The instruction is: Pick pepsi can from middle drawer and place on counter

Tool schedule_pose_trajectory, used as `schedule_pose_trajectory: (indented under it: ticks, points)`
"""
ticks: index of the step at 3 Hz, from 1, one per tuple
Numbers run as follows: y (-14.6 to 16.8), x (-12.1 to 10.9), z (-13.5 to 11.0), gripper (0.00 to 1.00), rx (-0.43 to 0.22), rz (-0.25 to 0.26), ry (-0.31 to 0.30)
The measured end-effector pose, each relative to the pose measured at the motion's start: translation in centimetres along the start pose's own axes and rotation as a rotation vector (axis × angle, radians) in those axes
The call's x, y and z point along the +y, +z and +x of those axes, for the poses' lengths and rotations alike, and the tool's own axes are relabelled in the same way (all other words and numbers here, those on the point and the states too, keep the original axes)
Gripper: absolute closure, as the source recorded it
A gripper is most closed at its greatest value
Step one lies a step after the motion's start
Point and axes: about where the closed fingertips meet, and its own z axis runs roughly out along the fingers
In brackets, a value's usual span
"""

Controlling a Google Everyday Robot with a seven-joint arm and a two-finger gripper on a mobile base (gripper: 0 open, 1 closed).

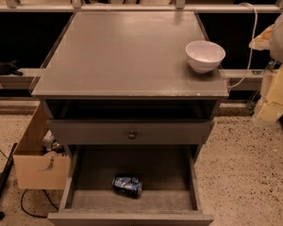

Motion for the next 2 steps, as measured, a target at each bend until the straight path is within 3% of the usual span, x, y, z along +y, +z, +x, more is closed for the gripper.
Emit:
schedule_pose_trajectory:
  ticks: [2]
  points:
    - [0.05,0.49,-0.1,0.0,-0.036,0.005,0.007]
